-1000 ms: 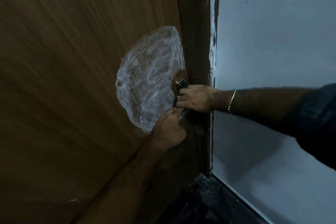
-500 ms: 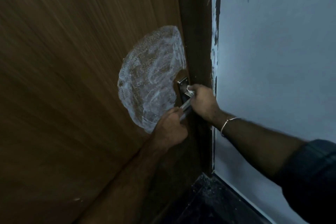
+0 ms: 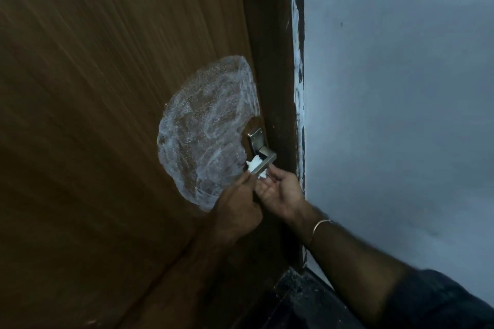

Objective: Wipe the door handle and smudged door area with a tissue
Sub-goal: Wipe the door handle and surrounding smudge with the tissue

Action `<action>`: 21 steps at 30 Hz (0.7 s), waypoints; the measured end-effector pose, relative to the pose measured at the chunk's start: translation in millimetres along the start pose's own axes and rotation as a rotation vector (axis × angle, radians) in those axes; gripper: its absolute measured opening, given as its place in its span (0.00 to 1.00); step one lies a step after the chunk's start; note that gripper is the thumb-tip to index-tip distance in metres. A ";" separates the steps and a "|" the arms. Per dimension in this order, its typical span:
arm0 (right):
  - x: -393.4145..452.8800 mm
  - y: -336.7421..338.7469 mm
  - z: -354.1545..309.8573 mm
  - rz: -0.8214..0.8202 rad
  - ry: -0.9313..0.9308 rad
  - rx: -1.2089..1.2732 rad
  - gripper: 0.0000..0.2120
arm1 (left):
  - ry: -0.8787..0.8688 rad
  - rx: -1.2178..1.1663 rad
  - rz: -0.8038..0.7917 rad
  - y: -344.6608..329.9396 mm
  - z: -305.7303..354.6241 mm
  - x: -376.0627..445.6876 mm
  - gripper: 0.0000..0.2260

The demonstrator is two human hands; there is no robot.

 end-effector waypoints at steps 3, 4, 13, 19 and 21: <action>2.6 -3.5 2.0 0.066 0.046 0.034 0.22 | -0.009 -0.016 0.005 2.1 -0.6 -1.8 0.29; 1.7 -1.8 6.8 0.056 0.035 0.001 0.23 | -0.024 -0.023 0.008 4.2 0.4 -2.6 0.27; -20.5 -3.0 2.8 0.387 0.708 -0.645 0.08 | 0.059 -0.128 0.021 0.4 -2.7 6.6 0.20; -36.0 2.1 7.3 -0.021 1.267 -1.494 0.08 | 0.102 -0.190 0.017 1.6 -7.0 8.3 0.15; -30.5 -4.1 -13.6 0.100 1.317 -1.509 0.09 | 0.126 -0.185 0.013 2.9 -8.5 7.8 0.20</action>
Point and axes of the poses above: each hand's wrist, its own x-axis towards the middle knuckle, its own y-axis out of the back of the hand, z = x × y, the point moved 2 cm from there along x, towards the middle knuckle, and after that the axes turned 7 degrees about z, right-handed, at the moved point
